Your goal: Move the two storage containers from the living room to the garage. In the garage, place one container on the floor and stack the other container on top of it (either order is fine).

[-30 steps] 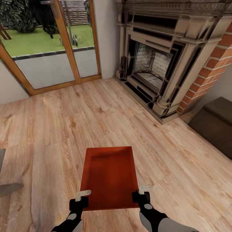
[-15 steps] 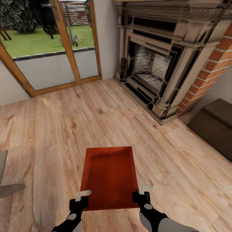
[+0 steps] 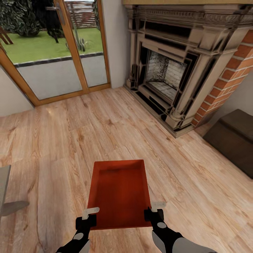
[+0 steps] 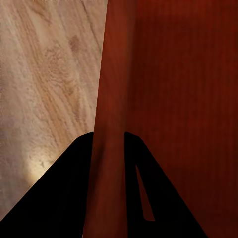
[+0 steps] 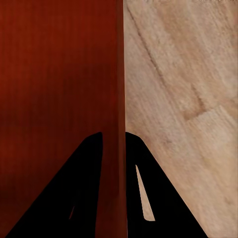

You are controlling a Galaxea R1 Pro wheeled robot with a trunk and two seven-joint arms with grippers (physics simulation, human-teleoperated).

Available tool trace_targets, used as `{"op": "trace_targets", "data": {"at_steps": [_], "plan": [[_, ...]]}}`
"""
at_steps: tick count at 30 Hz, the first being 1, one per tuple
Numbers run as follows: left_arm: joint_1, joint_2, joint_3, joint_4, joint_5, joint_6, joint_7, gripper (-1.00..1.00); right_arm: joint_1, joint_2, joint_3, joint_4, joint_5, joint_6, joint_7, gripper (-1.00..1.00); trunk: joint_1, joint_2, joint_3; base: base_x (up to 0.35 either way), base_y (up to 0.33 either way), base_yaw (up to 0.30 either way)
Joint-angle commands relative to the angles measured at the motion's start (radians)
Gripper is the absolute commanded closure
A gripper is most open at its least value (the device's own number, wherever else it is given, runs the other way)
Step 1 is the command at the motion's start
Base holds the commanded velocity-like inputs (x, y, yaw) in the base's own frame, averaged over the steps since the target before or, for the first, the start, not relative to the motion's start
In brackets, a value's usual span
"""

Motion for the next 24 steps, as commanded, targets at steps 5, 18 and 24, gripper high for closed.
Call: {"op": "trace_targets", "data": {"at_steps": [5,18,24], "plan": [[-0.001,-0.001,0.020,-0.009,-0.021,0.002,-0.002,1.00,0.000,0.001,-0.002,0.004,-0.023,-0.005,0.001,1.00,-0.019,0.035,0.015,0.000,0.000,0.000],[-0.001,-0.001,0.020,-0.009,-0.020,0.002,-0.002,1.00,0.001,0.001,-0.002,0.004,-0.023,-0.006,0.001,1.00,-0.069,0.126,0.056,0.000,0.000,0.000],[-0.001,-0.001,0.020,-0.009,-0.020,0.002,-0.002,1.00,0.001,0.001,-0.002,0.004,-0.023,-0.007,0.001,1.00,-0.092,0.168,0.075,0.000,0.000,0.000]]}}
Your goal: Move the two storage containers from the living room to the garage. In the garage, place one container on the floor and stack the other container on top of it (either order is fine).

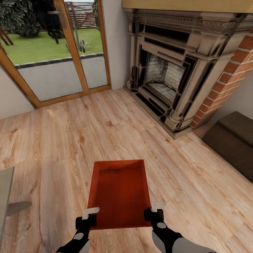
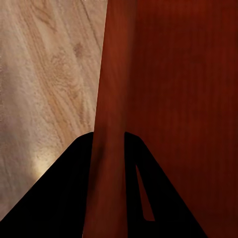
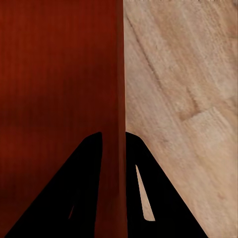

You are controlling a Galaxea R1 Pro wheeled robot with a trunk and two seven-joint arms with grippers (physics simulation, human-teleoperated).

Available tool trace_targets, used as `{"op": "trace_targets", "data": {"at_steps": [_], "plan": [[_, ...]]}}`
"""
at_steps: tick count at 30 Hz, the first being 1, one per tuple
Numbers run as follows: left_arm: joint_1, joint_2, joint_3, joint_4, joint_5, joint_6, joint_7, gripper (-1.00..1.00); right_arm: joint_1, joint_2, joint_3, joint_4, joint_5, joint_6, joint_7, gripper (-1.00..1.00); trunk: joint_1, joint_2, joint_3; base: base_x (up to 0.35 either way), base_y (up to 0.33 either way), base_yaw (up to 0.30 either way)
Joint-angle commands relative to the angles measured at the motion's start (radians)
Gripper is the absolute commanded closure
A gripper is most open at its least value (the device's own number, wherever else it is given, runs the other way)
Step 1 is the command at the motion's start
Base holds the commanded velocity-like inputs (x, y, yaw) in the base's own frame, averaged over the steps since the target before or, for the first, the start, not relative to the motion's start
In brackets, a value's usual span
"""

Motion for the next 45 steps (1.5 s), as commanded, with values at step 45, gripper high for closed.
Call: {"op": "trace_targets", "data": {"at_steps": [45], "plan": [[-0.001,-0.002,0.024,-0.006,-0.021,0.004,-0.003,1.00,0.000,0.002,-0.004,0.003,-0.017,-0.003,-0.005,1.00,-0.096,0.175,0.100,0.000,0.000,0.000]]}}
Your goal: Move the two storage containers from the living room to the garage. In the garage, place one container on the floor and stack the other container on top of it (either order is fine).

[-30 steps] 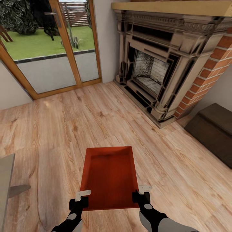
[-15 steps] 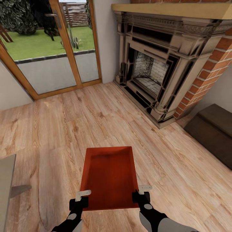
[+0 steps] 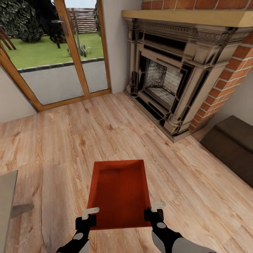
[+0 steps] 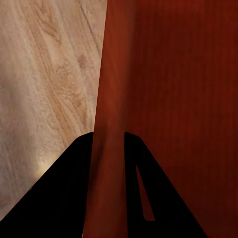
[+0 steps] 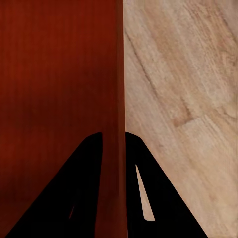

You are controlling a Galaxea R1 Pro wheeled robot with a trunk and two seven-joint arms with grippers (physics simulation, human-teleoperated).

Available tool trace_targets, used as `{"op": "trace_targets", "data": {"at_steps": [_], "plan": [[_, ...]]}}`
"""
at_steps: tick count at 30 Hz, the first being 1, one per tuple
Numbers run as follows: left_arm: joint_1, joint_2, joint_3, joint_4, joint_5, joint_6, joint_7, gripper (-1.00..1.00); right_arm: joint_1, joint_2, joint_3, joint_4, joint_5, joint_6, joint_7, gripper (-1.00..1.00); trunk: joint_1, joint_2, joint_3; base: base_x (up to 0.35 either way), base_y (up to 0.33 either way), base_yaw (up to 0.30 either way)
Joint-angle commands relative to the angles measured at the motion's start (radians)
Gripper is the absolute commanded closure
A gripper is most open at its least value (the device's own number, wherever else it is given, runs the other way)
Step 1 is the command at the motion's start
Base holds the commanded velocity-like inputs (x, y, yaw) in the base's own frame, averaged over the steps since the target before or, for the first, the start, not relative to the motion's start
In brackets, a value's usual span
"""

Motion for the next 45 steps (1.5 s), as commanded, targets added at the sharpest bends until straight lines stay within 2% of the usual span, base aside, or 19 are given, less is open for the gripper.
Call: {"op": "trace_targets", "data": {"at_steps": [1,45], "plan": [[-0.001,-0.003,0.021,-0.007,-0.021,0.002,0.000,1.00,0.000,0.000,-0.004,0.004,-0.024,-0.006,0.001,1.00,0.000,0.000,0.001,0.000,0.000,0.000],[-0.001,-0.004,0.020,-0.007,-0.020,0.001,0.003,1.00,0.000,-0.001,-0.004,0.004,-0.024,-0.006,0.002,1.00,0.000,0.000,0.070,0.000,0.000,0.000]]}}
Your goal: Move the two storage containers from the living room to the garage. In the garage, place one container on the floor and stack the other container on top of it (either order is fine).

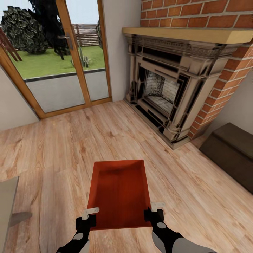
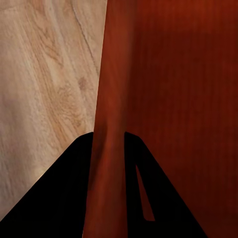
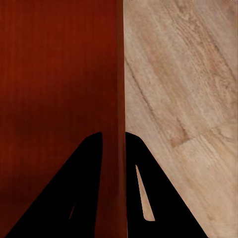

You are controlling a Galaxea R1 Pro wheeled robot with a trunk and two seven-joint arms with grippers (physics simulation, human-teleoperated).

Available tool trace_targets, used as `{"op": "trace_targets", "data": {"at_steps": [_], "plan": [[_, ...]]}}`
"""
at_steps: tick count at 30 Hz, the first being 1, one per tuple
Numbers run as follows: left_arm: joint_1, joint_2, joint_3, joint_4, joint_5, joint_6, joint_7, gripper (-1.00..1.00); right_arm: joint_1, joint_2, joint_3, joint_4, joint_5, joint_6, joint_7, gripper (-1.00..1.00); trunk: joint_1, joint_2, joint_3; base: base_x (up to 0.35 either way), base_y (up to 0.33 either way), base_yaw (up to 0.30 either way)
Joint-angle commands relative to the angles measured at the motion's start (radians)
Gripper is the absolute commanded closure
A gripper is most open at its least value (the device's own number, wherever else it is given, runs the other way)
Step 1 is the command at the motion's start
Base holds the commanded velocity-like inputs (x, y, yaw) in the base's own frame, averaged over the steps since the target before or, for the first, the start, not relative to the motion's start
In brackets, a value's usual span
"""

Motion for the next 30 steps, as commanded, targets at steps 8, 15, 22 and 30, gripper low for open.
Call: {"op": "trace_targets", "data": {"at_steps": [8,15,22,30], "plan": [[-0.001,-0.002,0.020,-0.009,-0.021,0.002,0.001,1.00,0.000,0.000,-0.004,0.004,-0.025,-0.007,0.001,1.00,0.000,0.000,0.012,0.000,0.000,0.000],[-0.001,-0.002,0.021,-0.009,-0.021,0.002,0.000,1.00,-0.001,0.000,-0.004,0.004,-0.025,-0.007,0.005,1.00,0.000,0.000,0.023,0.000,0.000,0.000],[-0.001,-0.002,0.021,-0.009,-0.021,0.003,0.001,1.00,0.000,0.000,-0.004,0.004,-0.025,-0.007,0.008,1.00,0.000,0.000,0.034,0.000,0.000,0.000],[-0.001,-0.002,0.021,-0.009,-0.021,0.002,0.001,1.00,0.000,-0.001,-0.004,0.004,-0.025,-0.007,0.008,1.00,0.000,0.000,0.047,0.000,0.000,0.000]]}}
